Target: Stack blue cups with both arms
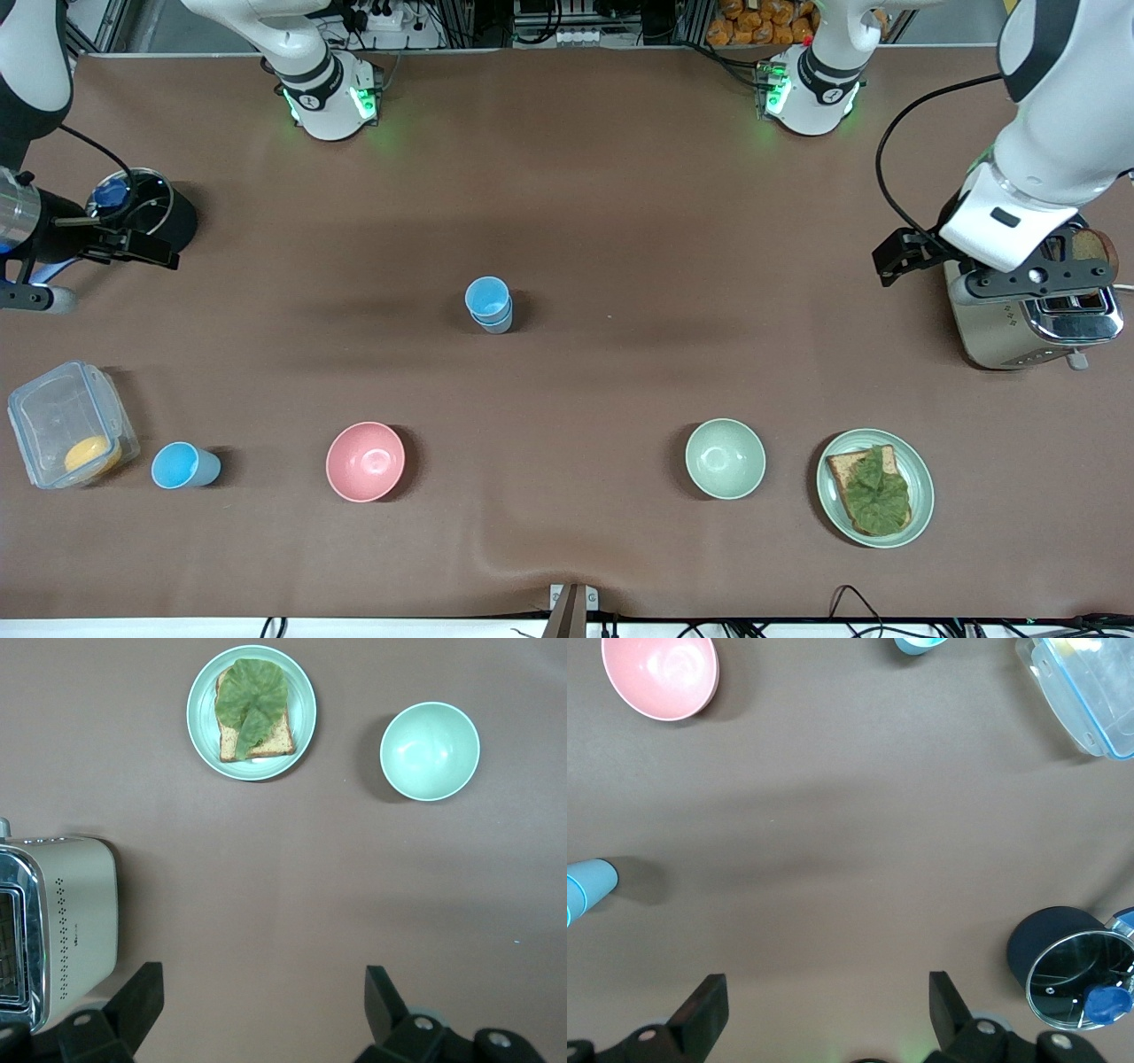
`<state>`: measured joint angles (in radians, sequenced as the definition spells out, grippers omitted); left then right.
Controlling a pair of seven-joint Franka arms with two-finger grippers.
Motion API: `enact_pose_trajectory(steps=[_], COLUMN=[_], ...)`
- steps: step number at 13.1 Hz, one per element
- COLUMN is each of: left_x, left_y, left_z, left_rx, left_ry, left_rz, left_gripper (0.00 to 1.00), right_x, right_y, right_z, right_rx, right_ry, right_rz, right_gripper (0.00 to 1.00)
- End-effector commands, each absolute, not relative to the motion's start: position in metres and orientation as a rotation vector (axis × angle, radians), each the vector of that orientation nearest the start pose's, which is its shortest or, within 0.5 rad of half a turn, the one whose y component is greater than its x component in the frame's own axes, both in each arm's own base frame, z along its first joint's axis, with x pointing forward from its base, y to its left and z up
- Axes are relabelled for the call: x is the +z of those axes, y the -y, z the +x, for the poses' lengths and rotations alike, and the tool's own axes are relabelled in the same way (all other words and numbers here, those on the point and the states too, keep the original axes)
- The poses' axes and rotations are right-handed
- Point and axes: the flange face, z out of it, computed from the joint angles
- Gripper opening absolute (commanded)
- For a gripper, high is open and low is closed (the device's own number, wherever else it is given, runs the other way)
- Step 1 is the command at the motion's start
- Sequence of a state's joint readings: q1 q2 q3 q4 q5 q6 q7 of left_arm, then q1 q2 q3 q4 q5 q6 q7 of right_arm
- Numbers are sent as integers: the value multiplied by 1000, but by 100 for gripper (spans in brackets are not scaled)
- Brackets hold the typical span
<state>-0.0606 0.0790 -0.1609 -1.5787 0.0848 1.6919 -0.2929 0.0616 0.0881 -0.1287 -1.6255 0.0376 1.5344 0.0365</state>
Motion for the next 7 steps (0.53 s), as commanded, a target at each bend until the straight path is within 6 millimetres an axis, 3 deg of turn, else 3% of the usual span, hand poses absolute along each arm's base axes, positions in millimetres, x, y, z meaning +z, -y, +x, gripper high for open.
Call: enact_pose_trajectory(steps=[1, 5, 7], left_x=[605, 613, 615], left_y=[112, 112, 101], left_z=[572, 571, 570], left_rx=[-116, -120, -110], left_ry=[71, -40, -170], left_rz=[-3133, -3136, -3123], left_gripper=[100, 100, 100], right_x=[554, 554, 553], right_y=[34, 35, 35], right_z=[562, 562, 563], right_rx=[276, 277, 277], right_ry=[-167, -167, -169], right_rz=[-3107, -3108, -3108], right_gripper=[100, 100, 100])
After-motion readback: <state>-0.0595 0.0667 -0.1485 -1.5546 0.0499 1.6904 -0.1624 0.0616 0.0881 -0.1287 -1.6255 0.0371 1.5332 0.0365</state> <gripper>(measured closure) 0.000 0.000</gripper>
